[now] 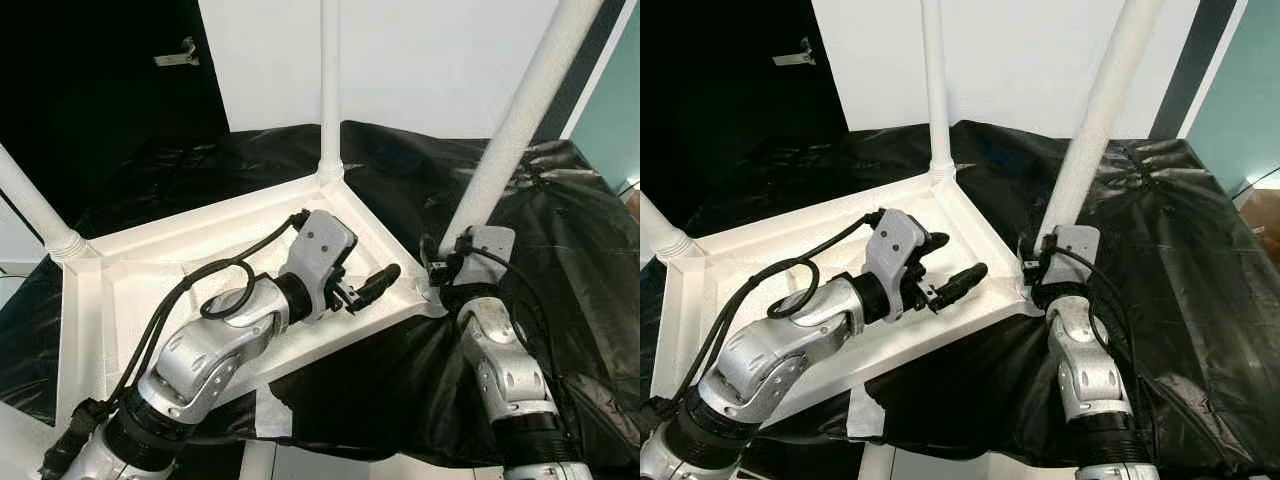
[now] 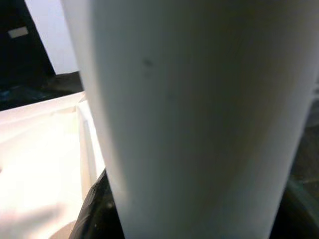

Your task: Building children table

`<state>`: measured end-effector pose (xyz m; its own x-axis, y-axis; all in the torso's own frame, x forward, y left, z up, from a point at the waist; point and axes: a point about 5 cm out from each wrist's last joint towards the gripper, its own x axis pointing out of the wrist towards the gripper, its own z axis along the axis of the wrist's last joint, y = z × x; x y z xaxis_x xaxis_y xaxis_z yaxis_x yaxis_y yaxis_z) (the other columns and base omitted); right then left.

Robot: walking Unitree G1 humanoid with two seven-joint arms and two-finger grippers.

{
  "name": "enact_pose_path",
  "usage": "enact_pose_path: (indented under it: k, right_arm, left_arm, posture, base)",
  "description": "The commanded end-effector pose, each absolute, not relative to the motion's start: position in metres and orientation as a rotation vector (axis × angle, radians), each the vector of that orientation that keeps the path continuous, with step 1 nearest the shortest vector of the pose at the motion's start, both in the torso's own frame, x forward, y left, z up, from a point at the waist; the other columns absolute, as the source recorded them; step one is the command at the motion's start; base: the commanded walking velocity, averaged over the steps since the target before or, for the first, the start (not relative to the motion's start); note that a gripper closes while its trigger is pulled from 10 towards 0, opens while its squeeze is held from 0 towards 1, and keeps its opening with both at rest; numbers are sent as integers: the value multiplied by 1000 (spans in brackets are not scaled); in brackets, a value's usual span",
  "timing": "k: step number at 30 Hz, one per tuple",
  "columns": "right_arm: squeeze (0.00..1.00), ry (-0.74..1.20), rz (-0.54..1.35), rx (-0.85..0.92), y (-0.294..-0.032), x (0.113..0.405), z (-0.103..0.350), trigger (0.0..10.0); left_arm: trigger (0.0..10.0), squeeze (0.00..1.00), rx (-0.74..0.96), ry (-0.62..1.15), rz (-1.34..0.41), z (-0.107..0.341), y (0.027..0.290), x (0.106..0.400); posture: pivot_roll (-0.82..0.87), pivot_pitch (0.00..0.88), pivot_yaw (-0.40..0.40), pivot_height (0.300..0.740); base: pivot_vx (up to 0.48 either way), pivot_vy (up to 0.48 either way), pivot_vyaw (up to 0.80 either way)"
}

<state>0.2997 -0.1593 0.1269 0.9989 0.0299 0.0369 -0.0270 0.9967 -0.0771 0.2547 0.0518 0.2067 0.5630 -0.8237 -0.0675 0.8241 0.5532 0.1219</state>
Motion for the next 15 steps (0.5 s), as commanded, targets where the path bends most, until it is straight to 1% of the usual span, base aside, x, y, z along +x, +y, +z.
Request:
enact_pose_path:
  k: [1, 10, 11, 12, 15]
  right_arm:
    - [0, 143, 43, -104, -163, 284, 83, 10000]
    - [0, 100, 96, -149, -164, 278, 80, 10000]
    - [0, 84, 117, -169, -163, 276, 80, 10000]
    - [0, 54, 158, -223, -162, 274, 79, 10000]
    - [0, 27, 202, -276, -159, 271, 77, 10000]
  left_arm:
    - [10000, 0, 159, 3, -1113, 210, 52, 248]
    - [10000, 0, 156, 1, -1115, 211, 51, 248]
    - [10000, 0, 155, 1, -1117, 212, 51, 248]
    - [10000, 0, 154, -1, -1118, 213, 51, 248]
    - [10000, 0, 153, -3, -1120, 214, 51, 248]
  posture:
    - [-26, 10, 29, 740]
    - [-27, 14, 32, 740]
    - [-27, 15, 33, 740]
    - [-25, 13, 35, 740]
    - [-25, 12, 36, 740]
  base:
    - [0, 0, 0]
    - [0, 0, 0]
    - [0, 0, 0]
    - [0, 0, 0]
    - [0, 0, 0]
